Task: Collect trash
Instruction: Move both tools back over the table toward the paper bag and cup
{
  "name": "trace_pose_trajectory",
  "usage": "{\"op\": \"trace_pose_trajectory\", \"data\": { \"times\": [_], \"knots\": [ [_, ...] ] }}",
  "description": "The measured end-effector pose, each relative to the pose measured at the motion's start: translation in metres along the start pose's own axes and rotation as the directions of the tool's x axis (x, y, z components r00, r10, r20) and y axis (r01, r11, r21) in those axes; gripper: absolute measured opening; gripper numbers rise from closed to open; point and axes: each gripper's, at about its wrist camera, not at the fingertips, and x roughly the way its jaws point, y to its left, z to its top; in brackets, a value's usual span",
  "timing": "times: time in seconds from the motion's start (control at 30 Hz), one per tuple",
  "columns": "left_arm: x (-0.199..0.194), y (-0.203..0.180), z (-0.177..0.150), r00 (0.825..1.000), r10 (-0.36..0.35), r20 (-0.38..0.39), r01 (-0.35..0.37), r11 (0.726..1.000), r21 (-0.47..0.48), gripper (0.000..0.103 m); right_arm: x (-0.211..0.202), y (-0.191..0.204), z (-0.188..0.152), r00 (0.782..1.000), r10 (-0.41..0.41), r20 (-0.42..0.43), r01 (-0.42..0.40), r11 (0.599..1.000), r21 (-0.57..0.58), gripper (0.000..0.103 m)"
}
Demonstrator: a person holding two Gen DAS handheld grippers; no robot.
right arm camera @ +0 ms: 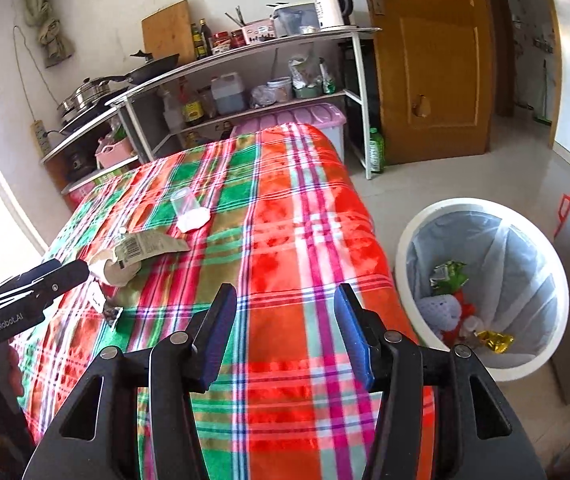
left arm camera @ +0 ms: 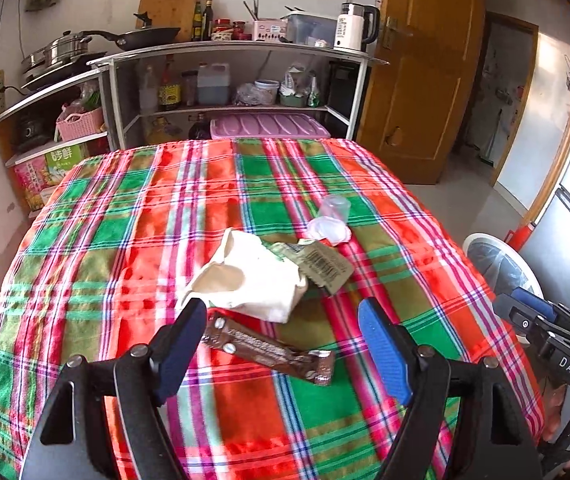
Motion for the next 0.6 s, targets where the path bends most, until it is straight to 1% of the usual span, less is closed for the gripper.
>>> {"op": "trace_pose_trajectory", "data": {
  "times": [0.1,0.17,0.23,0.3,0.37,0.5,0.6],
  "knots": [
    [-0.003,0.018,0.000,0.999,0.036,0.004,-0.036,0.999,-0.006,0.080,0.011,0.018,-0.001,0.998,0.053,-0.031,-0.053,0.998,-0.029,0.052],
    [-0.002,0.030,0.001,0.999,0.035,-0.006,-0.036,0.999,-0.021,0.081,0.019,0.029,-0.001,0.996,0.076,-0.051,-0.079,0.996,-0.052,0.053],
    [-0.004,0.041,0.002,0.999,0.055,-0.002,-0.055,0.998,-0.038,0.081,0.026,0.042,-0.002,0.993,0.094,-0.066,-0.100,0.992,-0.080,0.053],
    [-0.005,0.050,0.003,0.997,0.072,0.008,-0.072,0.997,-0.031,0.082,0.032,0.056,-0.002,0.989,0.122,-0.084,-0.131,0.986,-0.106,0.053],
    [-0.005,0.058,0.004,0.997,0.079,0.003,-0.079,0.996,-0.043,0.082,0.038,0.068,-0.004,0.983,0.151,-0.103,-0.164,0.978,-0.127,0.053],
    [-0.003,0.069,0.007,0.998,0.064,0.003,-0.064,0.996,-0.057,0.082,0.047,0.095,-0.007,0.977,0.167,-0.133,-0.191,0.962,-0.194,0.053],
    [0.000,0.071,0.008,0.998,0.058,-0.005,-0.058,0.997,-0.058,0.082,0.052,0.100,-0.004,0.982,0.149,-0.116,-0.169,0.968,-0.185,0.053]
  ]
}}
